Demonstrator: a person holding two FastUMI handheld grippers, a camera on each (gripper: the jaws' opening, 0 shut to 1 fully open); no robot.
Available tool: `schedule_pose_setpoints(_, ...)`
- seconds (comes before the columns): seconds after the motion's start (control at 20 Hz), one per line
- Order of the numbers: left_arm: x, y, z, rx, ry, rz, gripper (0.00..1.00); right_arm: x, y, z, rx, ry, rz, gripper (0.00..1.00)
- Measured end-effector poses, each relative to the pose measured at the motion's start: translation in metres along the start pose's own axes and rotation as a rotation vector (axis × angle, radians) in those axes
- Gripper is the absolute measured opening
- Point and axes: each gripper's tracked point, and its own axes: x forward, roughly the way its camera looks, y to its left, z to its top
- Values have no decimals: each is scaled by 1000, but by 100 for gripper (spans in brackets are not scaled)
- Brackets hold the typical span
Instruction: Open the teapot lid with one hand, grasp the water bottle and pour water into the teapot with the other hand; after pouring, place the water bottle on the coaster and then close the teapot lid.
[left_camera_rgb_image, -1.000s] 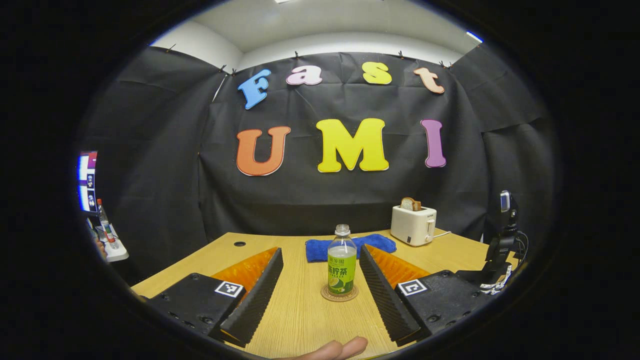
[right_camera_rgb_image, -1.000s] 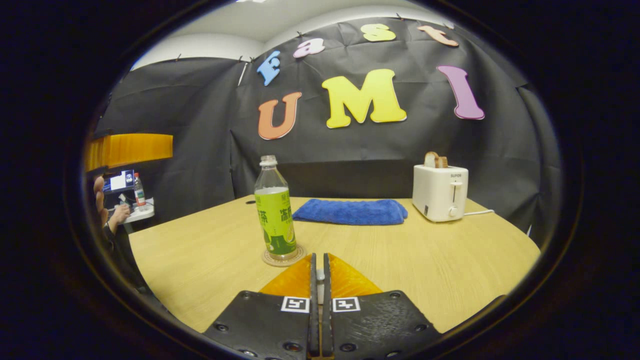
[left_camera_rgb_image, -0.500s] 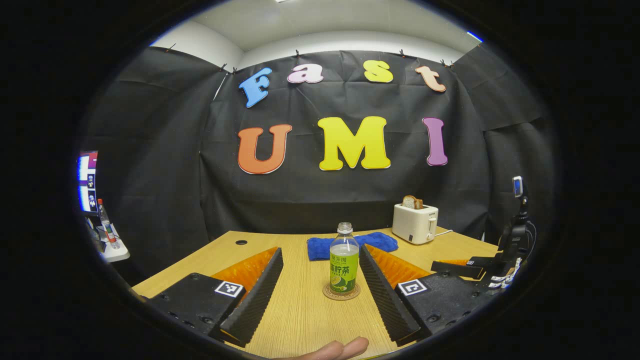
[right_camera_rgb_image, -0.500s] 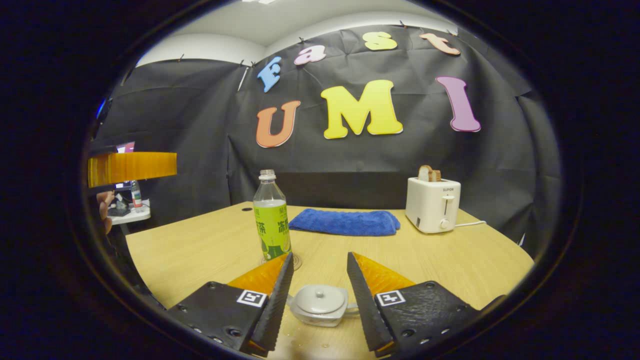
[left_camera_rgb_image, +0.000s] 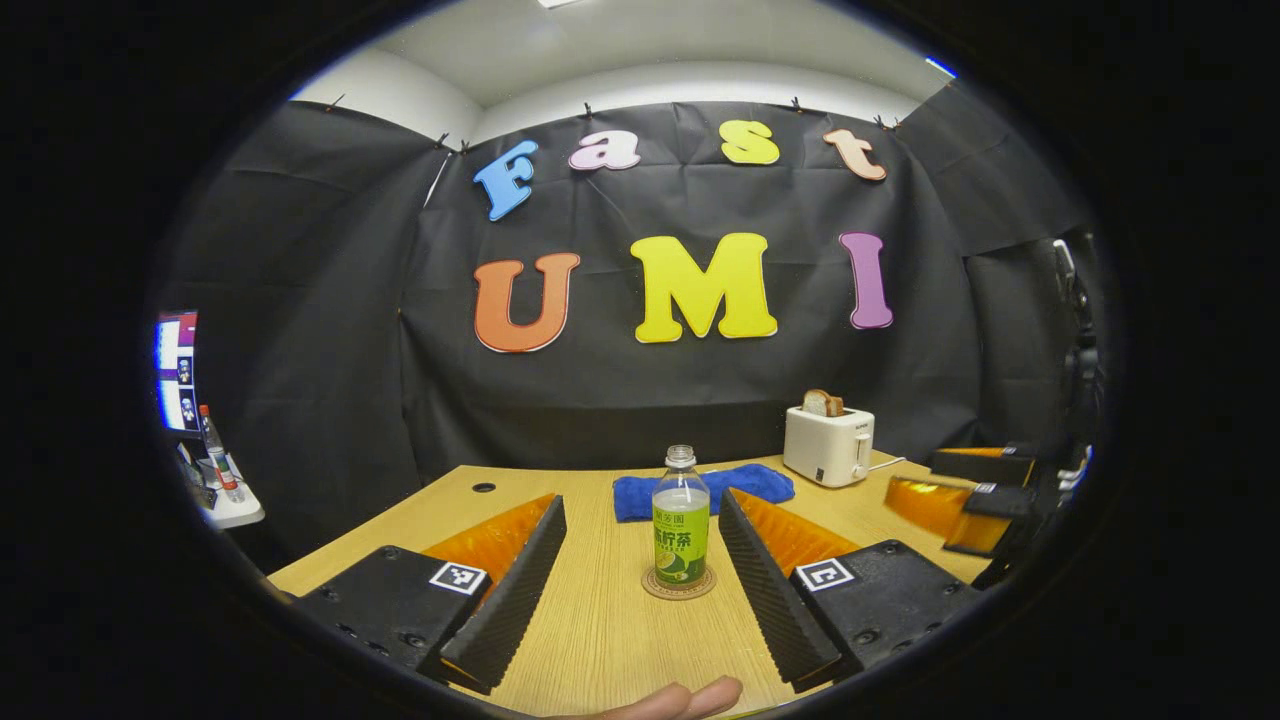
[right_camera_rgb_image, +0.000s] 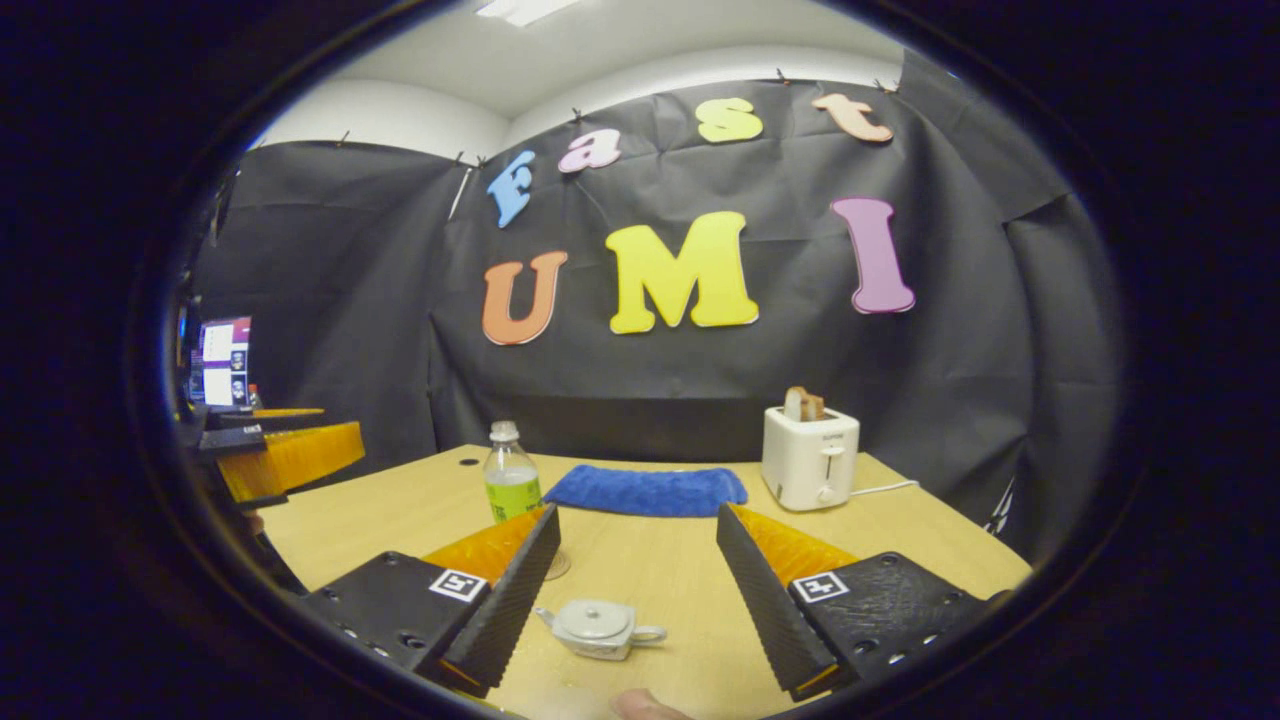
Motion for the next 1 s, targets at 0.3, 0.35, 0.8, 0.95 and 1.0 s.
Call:
schedule_pose_setpoints(0.3,-1,-5,0,-3,-1,-4,96,-39,-49,51,-44,-107,-130,95)
schedule_pose_setpoints(0.35,-2,-5,0,1,-5,-9,96,-44,-51,55,-52,-117,-140,95)
schedule_pose_setpoints(0.8,3,4,4,-2,-38,13,96,-41,-47,50,-35,-96,-122,95)
schedule_pose_setpoints(0.95,3,2,2,-2,-32,9,96,-41,-50,49,-30,-90,-131,95)
schedule_pose_setpoints(1.0,3,1,3,-1,-32,9,96,-40,-51,48,-29,-87,-132,94)
